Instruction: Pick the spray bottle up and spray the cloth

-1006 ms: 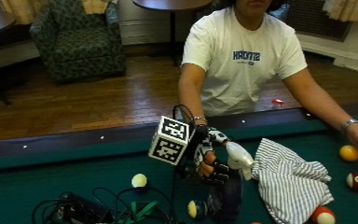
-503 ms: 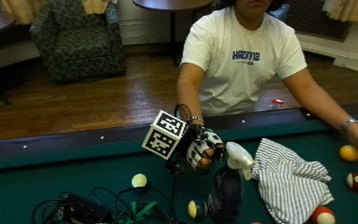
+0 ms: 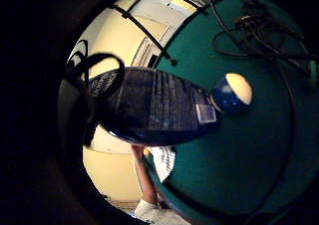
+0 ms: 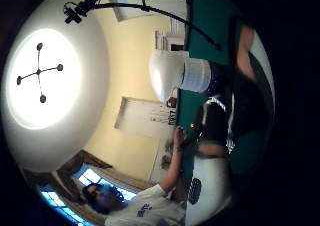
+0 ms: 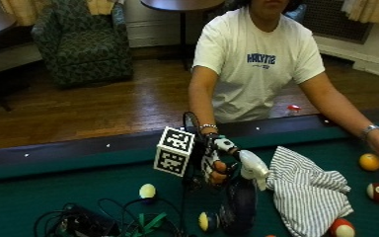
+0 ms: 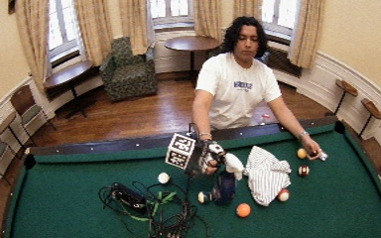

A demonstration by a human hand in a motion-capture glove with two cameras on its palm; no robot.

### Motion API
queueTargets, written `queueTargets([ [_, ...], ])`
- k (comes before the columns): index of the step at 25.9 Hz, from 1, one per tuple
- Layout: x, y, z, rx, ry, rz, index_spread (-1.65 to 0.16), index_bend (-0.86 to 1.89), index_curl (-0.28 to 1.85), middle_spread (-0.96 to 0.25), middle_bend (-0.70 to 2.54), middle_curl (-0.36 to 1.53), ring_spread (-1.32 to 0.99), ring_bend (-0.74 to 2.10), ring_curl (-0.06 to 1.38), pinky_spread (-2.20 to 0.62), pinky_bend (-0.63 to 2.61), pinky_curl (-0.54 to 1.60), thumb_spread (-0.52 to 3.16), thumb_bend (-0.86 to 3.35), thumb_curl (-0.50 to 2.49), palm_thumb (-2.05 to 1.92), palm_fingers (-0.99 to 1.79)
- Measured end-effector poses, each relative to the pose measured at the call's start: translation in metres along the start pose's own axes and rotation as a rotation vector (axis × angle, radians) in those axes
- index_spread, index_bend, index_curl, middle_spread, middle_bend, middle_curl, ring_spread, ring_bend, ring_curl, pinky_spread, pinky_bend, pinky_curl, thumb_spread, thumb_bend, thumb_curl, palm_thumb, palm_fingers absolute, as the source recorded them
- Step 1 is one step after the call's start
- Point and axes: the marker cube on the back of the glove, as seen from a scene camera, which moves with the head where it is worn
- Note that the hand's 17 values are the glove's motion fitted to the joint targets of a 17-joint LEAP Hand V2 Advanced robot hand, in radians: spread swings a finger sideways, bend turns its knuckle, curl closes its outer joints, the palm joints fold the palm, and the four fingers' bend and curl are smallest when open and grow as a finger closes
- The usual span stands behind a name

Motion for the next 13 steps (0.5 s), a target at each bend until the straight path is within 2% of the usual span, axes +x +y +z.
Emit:
queueTargets([
  [5, -0.002, -0.003, 0.004, 0.007, 0.049, -0.02, -0.29, 0.37, 0.5, -0.24, 0.57, 0.6, -0.23, 0.79, 0.55, -0.23, 0.62, 0.54, 0.69, -0.07, 0.55, 0.92, 1.08],
  [13, -0.007, -0.014, 0.021, -0.03, 0.104, -0.038, -0.35, 0.14, 0.43, -0.25, 0.46, 0.55, -0.21, 0.62, 0.5, -0.14, 0.42, 0.48, 0.81, -0.06, 0.48, 0.79, 0.72],
])
